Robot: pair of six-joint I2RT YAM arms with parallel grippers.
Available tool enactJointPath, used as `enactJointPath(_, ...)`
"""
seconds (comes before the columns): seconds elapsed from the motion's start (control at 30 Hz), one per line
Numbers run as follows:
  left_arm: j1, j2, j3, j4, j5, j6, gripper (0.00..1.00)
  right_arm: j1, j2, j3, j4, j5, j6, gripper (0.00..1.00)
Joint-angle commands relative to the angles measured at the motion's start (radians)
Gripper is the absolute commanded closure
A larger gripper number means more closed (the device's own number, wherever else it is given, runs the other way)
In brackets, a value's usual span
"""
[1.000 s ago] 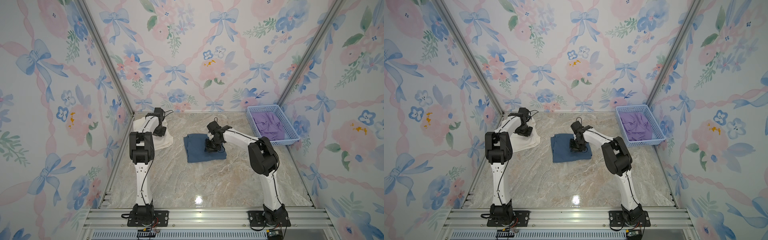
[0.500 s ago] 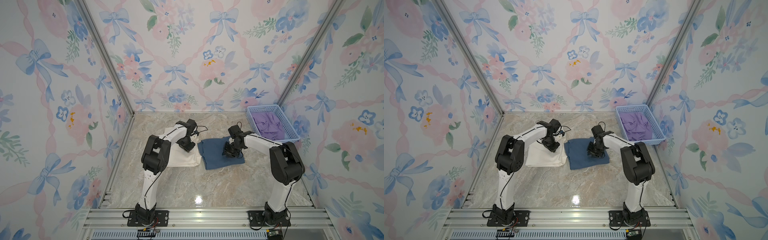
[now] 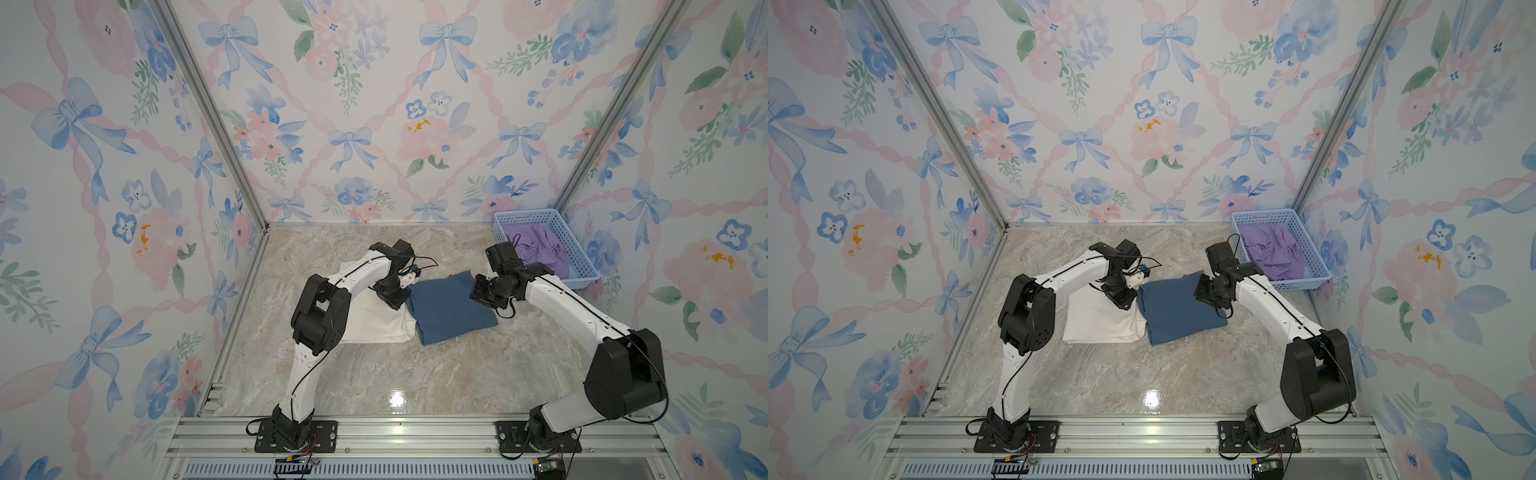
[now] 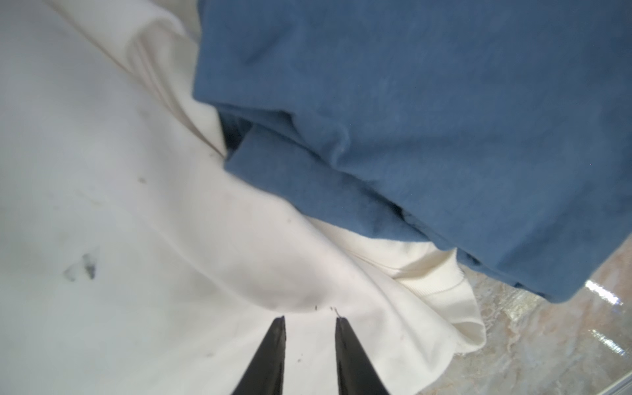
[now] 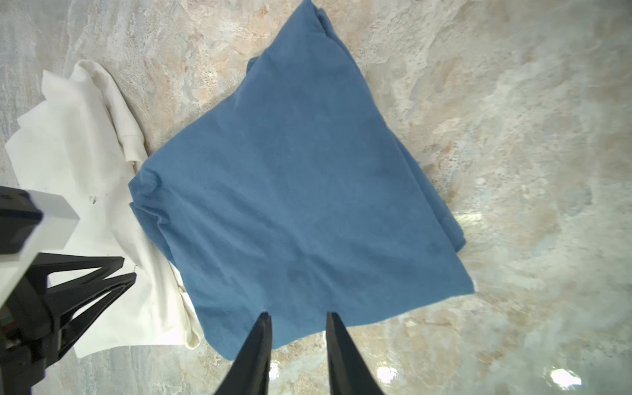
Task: Fold and stack t-shirts
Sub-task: Move the T-shirt to the center of the board, then pick up the T-shirt from the center of the board.
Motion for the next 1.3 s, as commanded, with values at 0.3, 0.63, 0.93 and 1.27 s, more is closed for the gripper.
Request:
enactJointPath(0.3, 0.005, 0.037, 0.221, -0.035, 0.084, -0.06, 0.71, -0.004, 0.364, 0.062, 0.062, -0.058, 0.036, 0.69)
enactJointPath(0.63, -0.033, 0.015, 0.191, -0.035, 0.189, -0.051, 0.69, -0.04, 0.041, -0.266, 0.124, -0.042, 0.151, 0.68)
enactJointPath(0.93, -0.133, -0.017, 0.095, -0.035, 0.25, -0.026, 0.67, -0.033, -0.206, -0.333, 0.044, 0.058, 0.134, 0.68)
enactJointPath(1.27, -0.14, 0.012, 0.083, -0.034, 0.175, -0.08, 0.4, -0.067, -0.193, -0.19, -0.114, 0.132, -0.031, 0.49)
